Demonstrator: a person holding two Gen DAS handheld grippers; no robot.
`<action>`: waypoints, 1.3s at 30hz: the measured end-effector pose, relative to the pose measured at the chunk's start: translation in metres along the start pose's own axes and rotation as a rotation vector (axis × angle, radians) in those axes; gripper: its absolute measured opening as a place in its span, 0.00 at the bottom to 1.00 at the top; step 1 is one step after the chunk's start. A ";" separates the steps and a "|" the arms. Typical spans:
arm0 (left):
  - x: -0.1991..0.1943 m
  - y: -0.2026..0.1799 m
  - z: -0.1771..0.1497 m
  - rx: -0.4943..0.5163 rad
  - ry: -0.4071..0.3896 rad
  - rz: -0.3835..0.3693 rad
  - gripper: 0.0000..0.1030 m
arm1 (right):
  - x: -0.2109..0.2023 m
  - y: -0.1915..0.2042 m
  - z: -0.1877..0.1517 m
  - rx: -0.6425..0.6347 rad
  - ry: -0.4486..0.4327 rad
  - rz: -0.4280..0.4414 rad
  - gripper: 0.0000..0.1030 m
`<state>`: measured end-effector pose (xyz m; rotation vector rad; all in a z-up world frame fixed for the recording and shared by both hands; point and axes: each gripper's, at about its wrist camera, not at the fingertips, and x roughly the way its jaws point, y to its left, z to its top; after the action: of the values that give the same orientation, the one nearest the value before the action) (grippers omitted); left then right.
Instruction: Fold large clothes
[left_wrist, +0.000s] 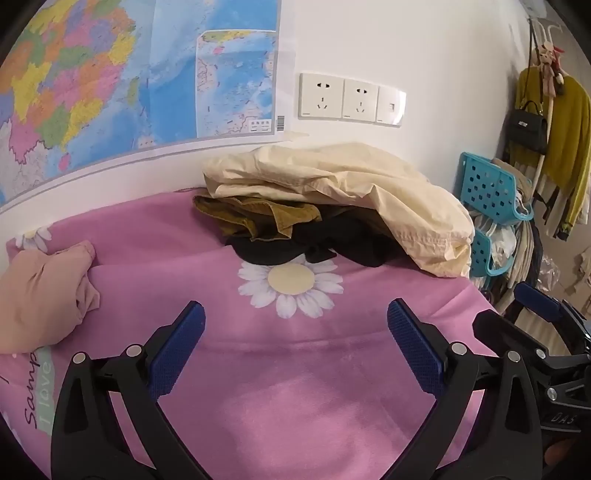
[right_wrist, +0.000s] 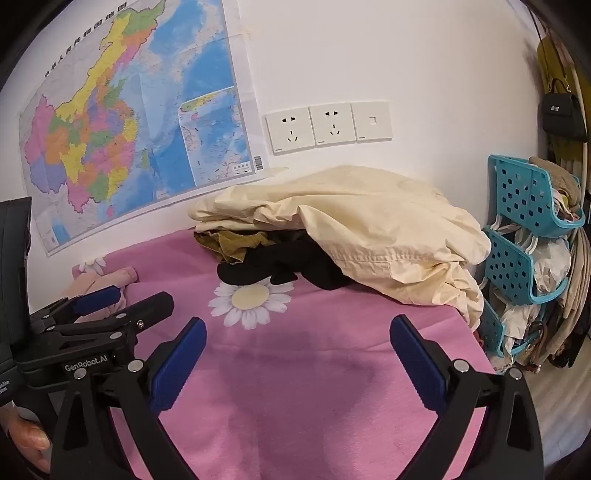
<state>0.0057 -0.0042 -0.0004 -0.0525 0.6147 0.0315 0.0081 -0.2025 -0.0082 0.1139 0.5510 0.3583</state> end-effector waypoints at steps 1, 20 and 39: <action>0.001 0.000 0.000 -0.003 0.001 -0.001 0.95 | 0.000 0.000 0.000 -0.002 0.001 -0.004 0.94; 0.006 -0.002 0.001 -0.005 0.015 -0.005 0.95 | 0.004 -0.001 0.005 -0.030 0.002 -0.010 0.94; 0.010 -0.006 0.000 0.000 0.021 -0.003 0.95 | 0.007 -0.001 0.007 -0.030 -0.003 -0.004 0.94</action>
<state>0.0139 -0.0101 -0.0060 -0.0535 0.6355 0.0276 0.0175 -0.2013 -0.0064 0.0846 0.5432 0.3619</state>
